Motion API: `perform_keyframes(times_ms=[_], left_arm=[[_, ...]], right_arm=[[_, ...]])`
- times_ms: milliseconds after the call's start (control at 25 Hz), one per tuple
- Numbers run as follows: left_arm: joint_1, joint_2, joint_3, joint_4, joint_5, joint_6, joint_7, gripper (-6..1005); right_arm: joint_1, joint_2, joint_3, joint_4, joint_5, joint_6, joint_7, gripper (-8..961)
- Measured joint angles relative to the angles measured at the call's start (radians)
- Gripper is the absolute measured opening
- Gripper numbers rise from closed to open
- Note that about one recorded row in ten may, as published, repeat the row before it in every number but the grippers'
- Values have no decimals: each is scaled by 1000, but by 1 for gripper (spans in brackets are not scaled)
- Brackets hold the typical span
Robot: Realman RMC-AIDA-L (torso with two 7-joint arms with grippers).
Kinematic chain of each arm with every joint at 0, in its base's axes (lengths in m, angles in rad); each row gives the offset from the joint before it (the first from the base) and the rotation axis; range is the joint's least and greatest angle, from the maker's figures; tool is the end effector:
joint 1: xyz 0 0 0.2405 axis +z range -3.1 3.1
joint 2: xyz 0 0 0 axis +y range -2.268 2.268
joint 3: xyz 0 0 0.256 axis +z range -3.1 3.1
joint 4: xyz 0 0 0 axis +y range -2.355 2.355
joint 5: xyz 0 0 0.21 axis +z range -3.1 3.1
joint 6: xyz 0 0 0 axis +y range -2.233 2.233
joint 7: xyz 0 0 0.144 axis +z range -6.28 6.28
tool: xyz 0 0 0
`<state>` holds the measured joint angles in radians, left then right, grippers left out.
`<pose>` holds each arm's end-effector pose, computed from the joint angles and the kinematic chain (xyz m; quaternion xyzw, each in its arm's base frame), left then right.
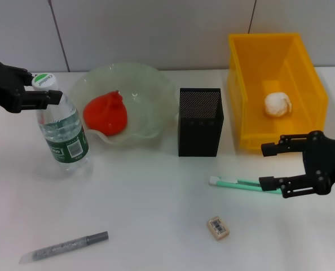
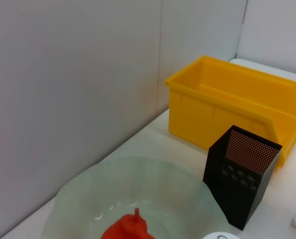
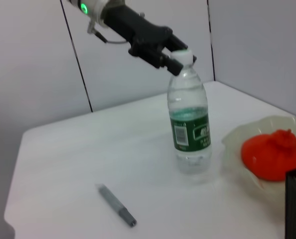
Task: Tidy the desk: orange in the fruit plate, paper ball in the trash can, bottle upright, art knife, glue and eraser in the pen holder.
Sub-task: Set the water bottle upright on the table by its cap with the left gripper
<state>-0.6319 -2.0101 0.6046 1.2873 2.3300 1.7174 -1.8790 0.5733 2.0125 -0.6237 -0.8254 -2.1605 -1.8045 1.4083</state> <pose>-0.2157 0.3717 0.1306 -0.9437 -0.2180 -0.0677 0.2395 0.2513 0.3282 0.0504 -0.9714 0.1356 0.1800 0.0753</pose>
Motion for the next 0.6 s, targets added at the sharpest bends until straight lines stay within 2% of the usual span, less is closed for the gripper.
perform_keyframes(times_ms=[200, 600], left_arm=[[0, 0, 0, -9, 0, -8, -4, 447], [15, -5, 0, -22, 0, -27, 27, 448]], right_arm=[[-4, 11, -16, 1, -1, 27, -7, 773], [-2, 14, -8, 6, 3, 28, -8, 773]])
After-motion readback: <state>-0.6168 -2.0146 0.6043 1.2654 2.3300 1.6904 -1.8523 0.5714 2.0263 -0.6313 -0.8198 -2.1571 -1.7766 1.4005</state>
